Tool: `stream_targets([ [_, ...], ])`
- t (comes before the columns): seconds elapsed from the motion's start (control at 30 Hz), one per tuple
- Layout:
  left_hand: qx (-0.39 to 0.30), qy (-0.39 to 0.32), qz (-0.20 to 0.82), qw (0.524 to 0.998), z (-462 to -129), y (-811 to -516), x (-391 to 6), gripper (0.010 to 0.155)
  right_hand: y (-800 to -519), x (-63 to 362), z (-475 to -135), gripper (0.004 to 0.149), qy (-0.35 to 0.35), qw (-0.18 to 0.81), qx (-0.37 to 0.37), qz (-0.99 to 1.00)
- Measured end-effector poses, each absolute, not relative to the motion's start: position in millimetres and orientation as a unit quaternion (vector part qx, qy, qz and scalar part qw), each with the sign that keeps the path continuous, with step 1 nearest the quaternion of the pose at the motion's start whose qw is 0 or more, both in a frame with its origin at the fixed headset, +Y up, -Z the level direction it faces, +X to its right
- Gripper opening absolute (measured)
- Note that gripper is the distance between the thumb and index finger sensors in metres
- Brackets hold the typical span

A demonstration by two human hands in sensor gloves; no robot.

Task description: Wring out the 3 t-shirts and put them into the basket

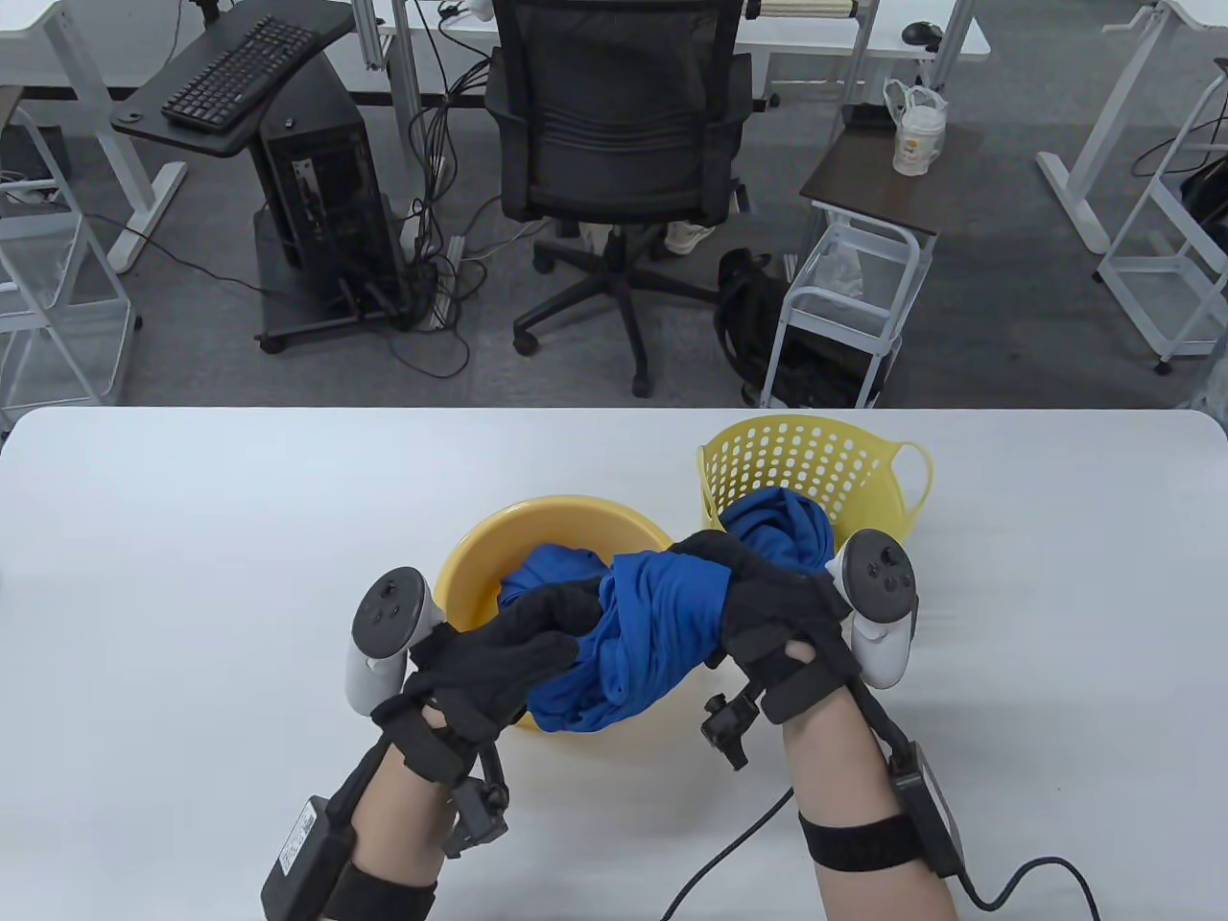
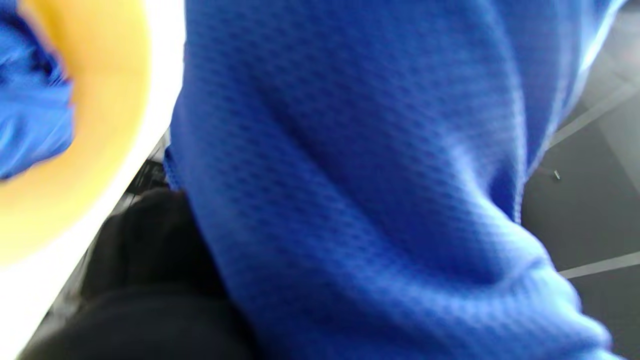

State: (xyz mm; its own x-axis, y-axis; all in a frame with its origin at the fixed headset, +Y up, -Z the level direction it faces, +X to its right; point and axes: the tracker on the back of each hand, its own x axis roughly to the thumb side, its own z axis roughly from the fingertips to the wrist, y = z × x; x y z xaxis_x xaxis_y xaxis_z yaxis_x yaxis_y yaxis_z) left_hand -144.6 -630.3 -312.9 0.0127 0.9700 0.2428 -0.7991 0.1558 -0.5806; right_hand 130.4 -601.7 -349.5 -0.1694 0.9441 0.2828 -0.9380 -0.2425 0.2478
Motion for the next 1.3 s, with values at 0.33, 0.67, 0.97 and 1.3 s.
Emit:
stream_targets([
  [0.33, 0.110, -0.268, 0.236, 0.928, -280.5, -616.1, -94.4, 0.123, -605.6, 128.0, -349.1, 0.043, 0.015, 0.610, 0.143, 0.780],
  [0.67, 0.112, -0.234, 0.373, 0.891, -294.1, -616.6, -128.1, 0.079, -602.1, 115.4, -343.3, 0.078, 0.099, 0.718, 0.242, 0.646],
  [0.97, -0.101, -0.242, 0.739, 0.620, -321.0, -638.2, -174.1, 0.072, -569.9, 90.4, -310.7, 0.072, -0.135, 0.470, 0.425, 0.762],
  [1.3, -0.246, -0.276, 0.739, 0.563, -322.5, -648.1, -159.7, 0.070, -582.9, 60.1, -282.7, 0.120, -0.462, -0.004, 0.351, 0.814],
])
